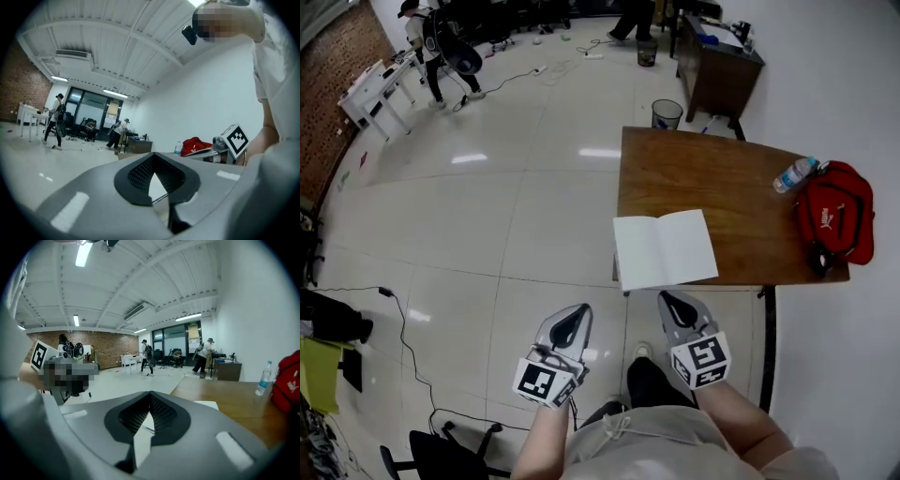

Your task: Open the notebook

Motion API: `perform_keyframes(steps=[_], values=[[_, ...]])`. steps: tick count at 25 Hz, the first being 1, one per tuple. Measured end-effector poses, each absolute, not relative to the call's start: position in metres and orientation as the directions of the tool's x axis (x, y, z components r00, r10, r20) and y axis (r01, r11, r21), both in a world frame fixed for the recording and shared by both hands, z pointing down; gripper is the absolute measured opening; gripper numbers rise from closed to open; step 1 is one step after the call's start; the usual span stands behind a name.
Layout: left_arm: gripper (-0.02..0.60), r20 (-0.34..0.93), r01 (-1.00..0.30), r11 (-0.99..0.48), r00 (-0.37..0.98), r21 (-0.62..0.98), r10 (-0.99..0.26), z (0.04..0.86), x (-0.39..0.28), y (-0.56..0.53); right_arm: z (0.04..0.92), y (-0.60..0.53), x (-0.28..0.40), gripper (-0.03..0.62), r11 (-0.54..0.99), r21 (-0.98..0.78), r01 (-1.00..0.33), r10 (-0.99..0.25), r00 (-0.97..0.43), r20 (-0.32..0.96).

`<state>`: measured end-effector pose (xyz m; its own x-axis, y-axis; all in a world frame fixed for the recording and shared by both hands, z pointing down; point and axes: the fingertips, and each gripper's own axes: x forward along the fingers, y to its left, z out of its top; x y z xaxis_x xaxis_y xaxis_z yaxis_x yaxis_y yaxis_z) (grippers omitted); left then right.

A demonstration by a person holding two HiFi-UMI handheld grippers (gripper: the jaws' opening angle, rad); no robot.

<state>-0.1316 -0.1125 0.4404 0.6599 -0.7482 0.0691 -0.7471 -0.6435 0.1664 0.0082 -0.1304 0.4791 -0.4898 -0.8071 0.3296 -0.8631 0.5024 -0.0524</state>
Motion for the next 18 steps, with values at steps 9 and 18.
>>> perform_keyframes(steps=[9,18], values=[[0.005,-0.027,-0.668,-0.742,0.742,0.059,-0.670,0.374,-0.121,-0.021,0.414,-0.018,0.044,0.003,0.333,0.032,-0.942,-0.926,-0.321,0.201],[0.005,-0.039,-0.661,-0.750,0.749,0.012,-0.661,0.361,-0.103,0.032,0.413,0.048,0.075,0.003,0.260,-0.006,-0.966,-0.945,-0.255,0.206]])
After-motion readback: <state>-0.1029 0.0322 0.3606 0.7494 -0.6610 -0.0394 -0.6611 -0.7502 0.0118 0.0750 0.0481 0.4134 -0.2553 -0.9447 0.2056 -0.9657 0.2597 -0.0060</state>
